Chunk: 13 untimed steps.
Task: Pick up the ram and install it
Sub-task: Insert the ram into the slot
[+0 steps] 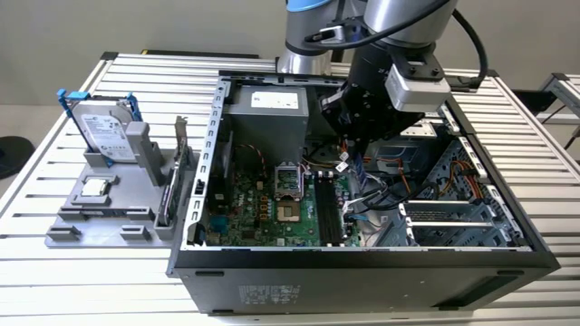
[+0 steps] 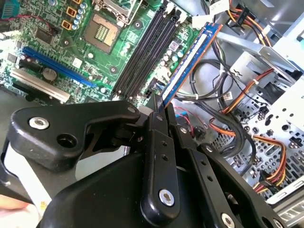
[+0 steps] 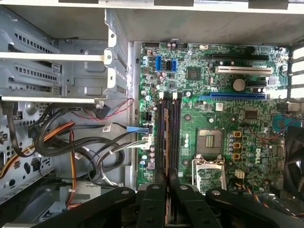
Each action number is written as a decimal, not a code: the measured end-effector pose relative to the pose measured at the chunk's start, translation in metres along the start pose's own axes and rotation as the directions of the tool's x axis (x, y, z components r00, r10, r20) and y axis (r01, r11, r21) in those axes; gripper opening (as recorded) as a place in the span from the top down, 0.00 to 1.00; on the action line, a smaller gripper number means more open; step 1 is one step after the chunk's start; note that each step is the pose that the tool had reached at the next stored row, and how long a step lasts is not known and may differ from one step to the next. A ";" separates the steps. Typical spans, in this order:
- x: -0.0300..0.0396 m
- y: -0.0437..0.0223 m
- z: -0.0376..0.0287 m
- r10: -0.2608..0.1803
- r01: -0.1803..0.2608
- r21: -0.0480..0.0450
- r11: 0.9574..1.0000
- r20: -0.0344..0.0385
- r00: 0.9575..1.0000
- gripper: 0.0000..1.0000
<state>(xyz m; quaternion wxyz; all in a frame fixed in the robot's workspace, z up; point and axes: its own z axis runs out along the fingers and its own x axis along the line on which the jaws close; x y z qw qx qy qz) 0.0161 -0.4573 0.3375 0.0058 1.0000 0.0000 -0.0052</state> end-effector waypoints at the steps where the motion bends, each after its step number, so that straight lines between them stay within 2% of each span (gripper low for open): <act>1: 0.0000 -0.0002 0.0006 0.000 0.000 0.000 1.000 0.000 1.000 1.00; 13: 0.0001 -0.0028 0.0078 0.000 0.000 0.000 1.000 0.000 1.000 1.00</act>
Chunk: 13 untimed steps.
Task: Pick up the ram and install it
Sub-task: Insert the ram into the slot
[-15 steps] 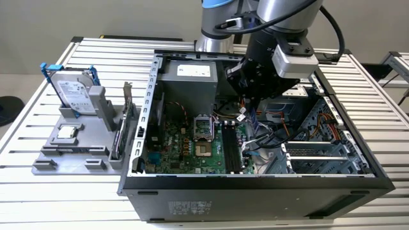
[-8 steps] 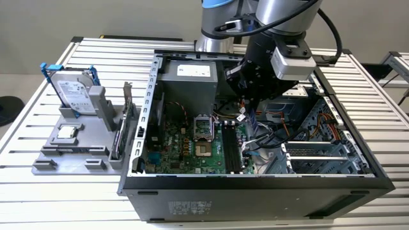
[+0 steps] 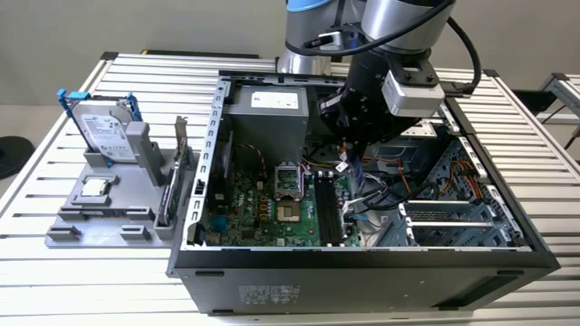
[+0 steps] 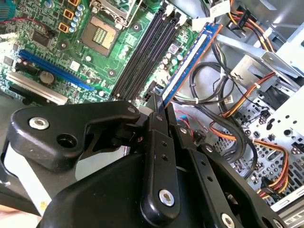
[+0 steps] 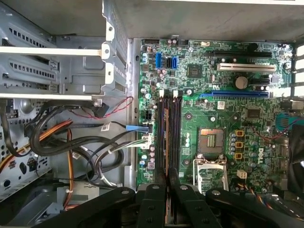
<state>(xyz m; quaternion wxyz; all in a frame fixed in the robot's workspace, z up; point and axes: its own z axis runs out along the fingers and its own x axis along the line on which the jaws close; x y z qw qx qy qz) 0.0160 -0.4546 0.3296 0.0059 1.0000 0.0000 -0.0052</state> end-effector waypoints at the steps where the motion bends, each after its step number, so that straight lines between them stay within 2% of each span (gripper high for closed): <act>1: 0.0000 -0.0002 0.0006 0.000 0.000 0.000 1.000 0.000 1.000 1.00; 13: 0.0001 -0.0023 0.0074 0.000 0.000 -0.001 1.000 0.000 1.000 1.00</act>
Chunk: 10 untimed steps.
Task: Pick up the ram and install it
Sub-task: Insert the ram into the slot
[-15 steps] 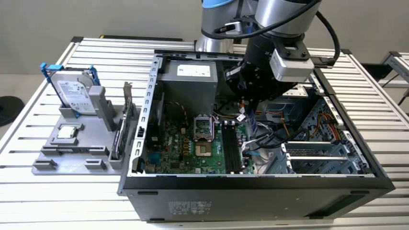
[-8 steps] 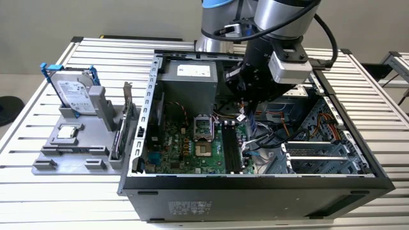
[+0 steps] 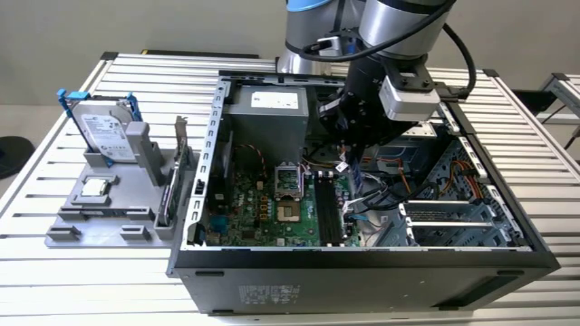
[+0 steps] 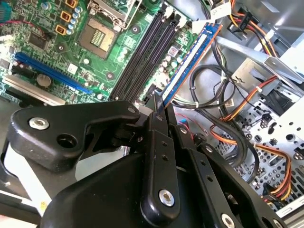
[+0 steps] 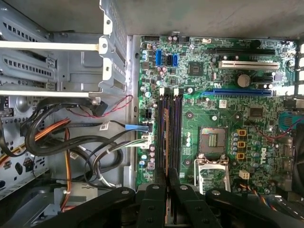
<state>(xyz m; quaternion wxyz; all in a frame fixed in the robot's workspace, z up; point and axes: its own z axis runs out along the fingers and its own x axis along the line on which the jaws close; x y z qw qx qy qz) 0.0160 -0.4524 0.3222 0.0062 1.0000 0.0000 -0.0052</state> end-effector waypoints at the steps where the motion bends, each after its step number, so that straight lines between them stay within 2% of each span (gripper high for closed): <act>1: 0.0000 -0.0002 0.0006 0.000 0.000 0.000 1.000 0.000 1.000 1.00; 10: 0.0001 -0.0014 0.0052 0.000 0.000 0.000 1.000 0.000 1.000 1.00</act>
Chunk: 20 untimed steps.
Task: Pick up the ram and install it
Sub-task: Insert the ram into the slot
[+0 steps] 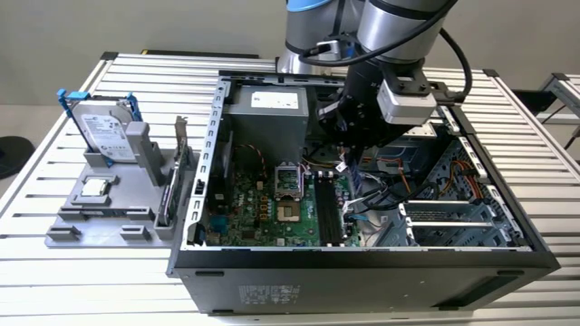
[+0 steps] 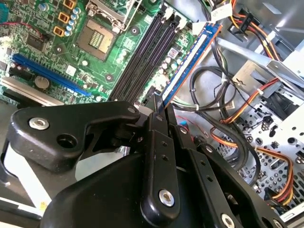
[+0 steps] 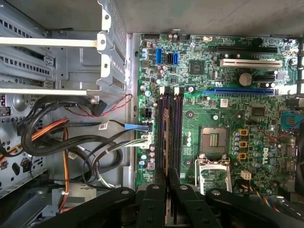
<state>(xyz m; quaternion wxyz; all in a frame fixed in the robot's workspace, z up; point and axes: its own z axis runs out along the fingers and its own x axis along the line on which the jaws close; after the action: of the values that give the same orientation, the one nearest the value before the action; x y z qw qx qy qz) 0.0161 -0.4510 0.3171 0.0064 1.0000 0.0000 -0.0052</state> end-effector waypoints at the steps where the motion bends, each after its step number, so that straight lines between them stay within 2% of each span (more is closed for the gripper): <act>1: 0.0000 0.0000 0.0005 0.000 0.000 0.000 1.000 0.000 1.000 1.00; 8: 0.0000 -0.0014 0.0047 0.000 0.000 -0.001 1.000 0.000 1.000 1.00; 12: 0.0001 -0.0018 0.0094 0.000 0.000 -0.001 1.000 0.000 1.000 1.00; 20: 0.0001 -0.0018 0.0094 0.000 0.000 -0.001 1.000 0.001 1.000 1.00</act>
<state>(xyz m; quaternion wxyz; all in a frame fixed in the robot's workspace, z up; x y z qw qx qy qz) 0.0161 -0.4494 0.3076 0.0068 1.0000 0.0000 -0.0057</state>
